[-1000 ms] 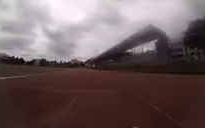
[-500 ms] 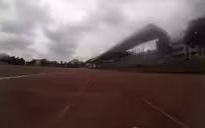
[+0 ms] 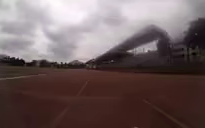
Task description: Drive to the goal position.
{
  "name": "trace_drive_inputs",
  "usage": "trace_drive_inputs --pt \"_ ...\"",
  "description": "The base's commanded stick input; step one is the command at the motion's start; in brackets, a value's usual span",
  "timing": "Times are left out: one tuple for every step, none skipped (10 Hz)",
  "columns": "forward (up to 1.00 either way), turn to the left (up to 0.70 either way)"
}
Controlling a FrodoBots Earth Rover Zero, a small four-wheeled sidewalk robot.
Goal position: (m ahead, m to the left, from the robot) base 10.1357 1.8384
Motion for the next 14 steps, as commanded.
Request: trace_drive_inputs --pt "0.67 0.0" --pt "0.67 0.0" --pt "0.67 0.0" --pt "0.67 0.0" --pt "0.67 0.0" --pt "0.67 0.0" --pt "0.67 0.0" --pt "0.67 0.0" --pt "0.67 0.0" --pt "0.67 0.0" --pt "0.67 0.0" --pt "0.67 0.0" --pt "0.67 0.0" --pt "0.67 0.0"
